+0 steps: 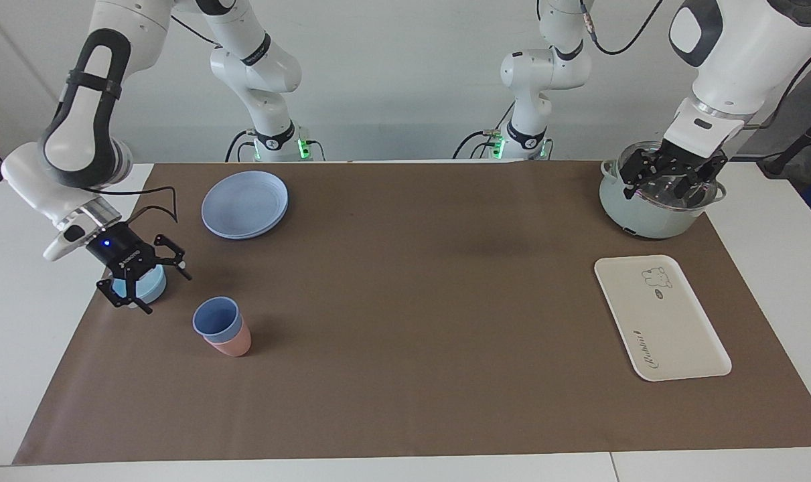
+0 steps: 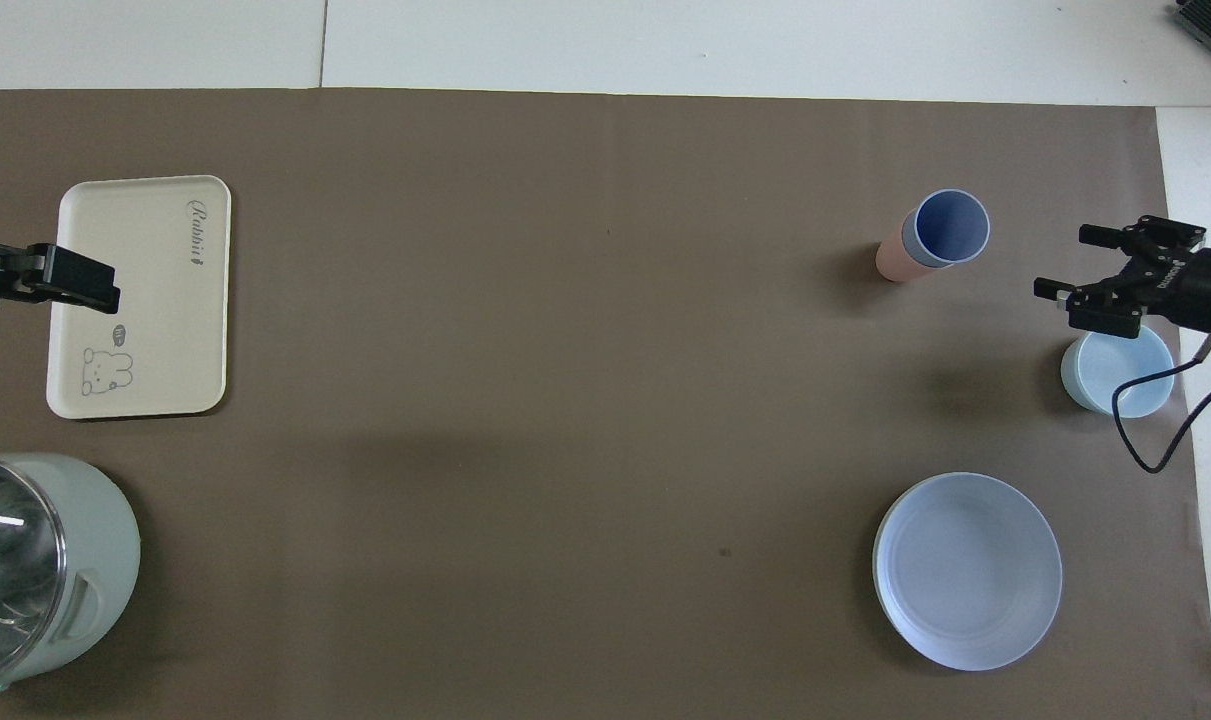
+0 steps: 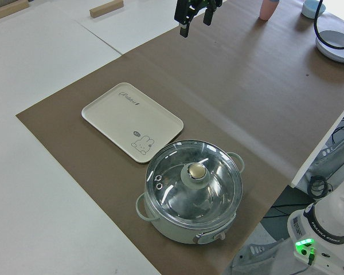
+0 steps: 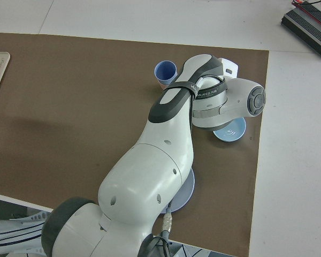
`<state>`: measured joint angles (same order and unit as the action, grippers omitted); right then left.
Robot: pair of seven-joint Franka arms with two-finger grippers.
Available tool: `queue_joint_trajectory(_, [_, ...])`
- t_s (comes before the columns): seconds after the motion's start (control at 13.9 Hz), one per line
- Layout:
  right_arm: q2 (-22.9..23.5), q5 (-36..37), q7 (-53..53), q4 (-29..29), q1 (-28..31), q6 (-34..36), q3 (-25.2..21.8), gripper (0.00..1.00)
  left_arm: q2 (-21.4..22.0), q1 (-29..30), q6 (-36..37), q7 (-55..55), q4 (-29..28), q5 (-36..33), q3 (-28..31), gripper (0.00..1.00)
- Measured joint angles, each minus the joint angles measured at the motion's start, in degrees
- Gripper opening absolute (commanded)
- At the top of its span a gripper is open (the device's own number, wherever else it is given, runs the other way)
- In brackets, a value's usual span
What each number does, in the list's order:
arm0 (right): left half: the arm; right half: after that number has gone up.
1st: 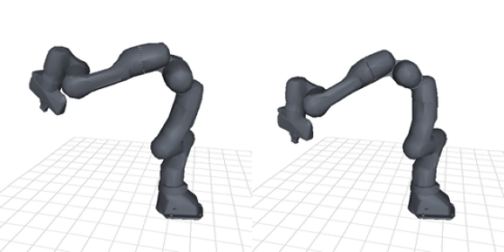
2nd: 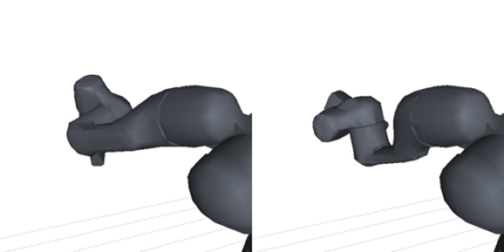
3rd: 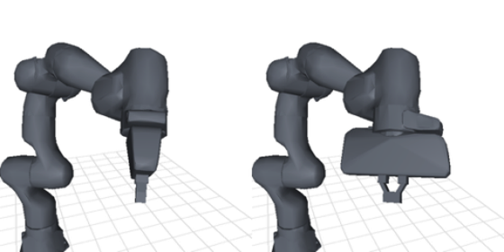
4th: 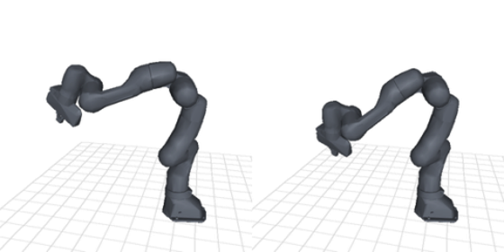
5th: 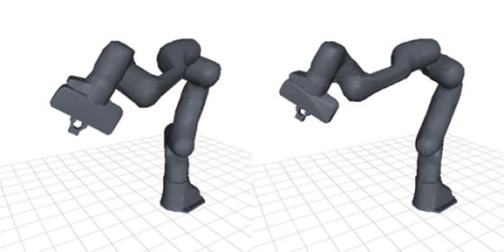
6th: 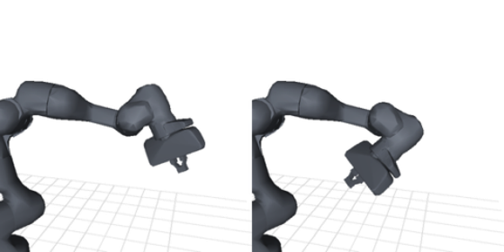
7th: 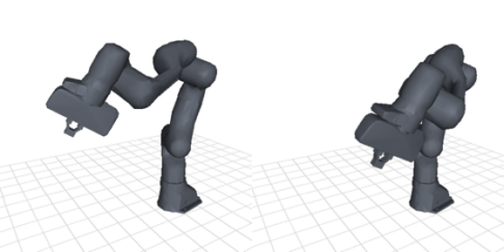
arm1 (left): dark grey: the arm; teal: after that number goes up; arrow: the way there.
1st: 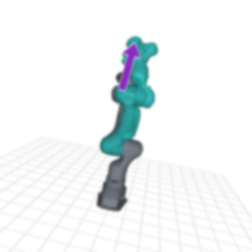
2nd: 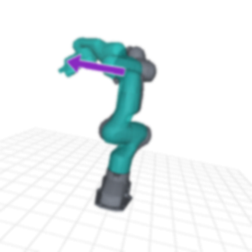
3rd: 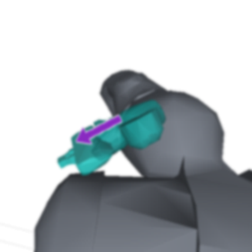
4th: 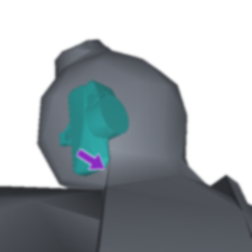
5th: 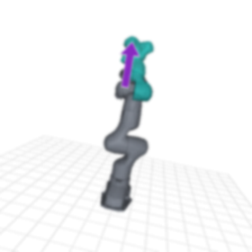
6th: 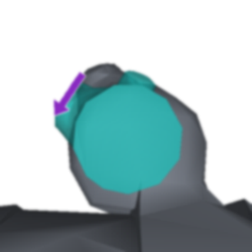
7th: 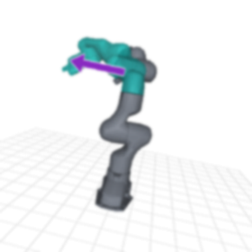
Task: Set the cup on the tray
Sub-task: 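Move the right gripper to the blue cup and grasp its rim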
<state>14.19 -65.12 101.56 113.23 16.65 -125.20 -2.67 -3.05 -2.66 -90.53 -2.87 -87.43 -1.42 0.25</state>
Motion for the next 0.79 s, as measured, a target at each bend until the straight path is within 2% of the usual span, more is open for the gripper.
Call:
queue_joint_trajectory(0.29, [5.4,-11.1,14.5,1.0,0.0,0.0,0.0,1.0,0.0,0.0,0.0,0.0,0.0,0.0,0.0,1.0])
queue_joint_trajectory(0.5, [6.8,-13.4,18.2,1.0,0.0,0.0,0.1,1.0,0.0,0.0,0.0,0.0,0.0,0.0,0.0,1.0])
queue_joint_trajectory(0.79, [8.4,-21.2,23.7,1.9,-1.9,0.0,0.2,1.0,0.0,0.0,0.0,0.0,0.0,0.0,0.0,1.0])
